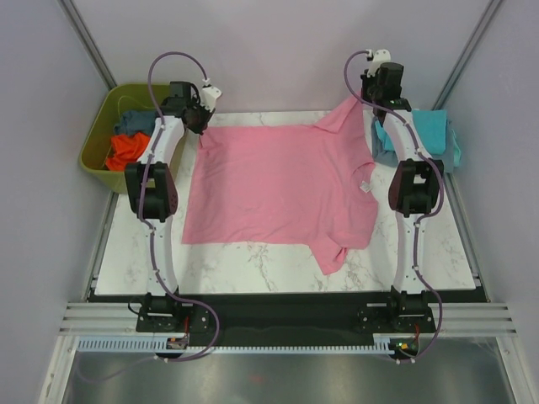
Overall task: Fold and stack the t-shirts
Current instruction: Flatten the tshirt out, then fold the tshirt
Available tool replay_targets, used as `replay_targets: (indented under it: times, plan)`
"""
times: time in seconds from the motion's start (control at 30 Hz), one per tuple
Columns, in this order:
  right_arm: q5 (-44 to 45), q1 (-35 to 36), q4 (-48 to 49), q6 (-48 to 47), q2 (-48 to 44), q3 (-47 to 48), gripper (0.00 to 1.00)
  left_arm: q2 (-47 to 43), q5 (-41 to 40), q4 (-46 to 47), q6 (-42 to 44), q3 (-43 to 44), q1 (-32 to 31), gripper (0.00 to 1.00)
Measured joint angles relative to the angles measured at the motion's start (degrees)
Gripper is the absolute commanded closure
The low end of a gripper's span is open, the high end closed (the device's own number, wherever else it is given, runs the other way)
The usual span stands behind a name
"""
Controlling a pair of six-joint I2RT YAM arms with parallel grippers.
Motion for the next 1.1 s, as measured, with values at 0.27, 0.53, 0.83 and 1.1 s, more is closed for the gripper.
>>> replay_targets:
  times: [0.27, 0.53, 0.83, 1.1]
  plan:
    - [-0.1, -0.1, -2.5, -0.3, -9.3, -13.2, 1.0, -3.2, 1.0, 0.2, -0.2, -4.0, 1.3, 0.98]
    - [-1.4, -0.1, -3.2, -0.7, -21.0, -23.6, 1.0, -12.0, 3.1, 0.3, -0.2, -13.5, 1.6, 0.98]
    - [-3.3, -0.1, -4.7, -0.4, -35.3, -40.7, 1.0, -19.4, 6.0, -0.4, 2.1, -20.3, 2.1, 0.98]
    - [-4.3, -0.1, -8.3, 0.4, -49.0, -54.0, 1.0, -26.0, 8.4, -1.9, 5.1, -29.0, 5.0, 0.98]
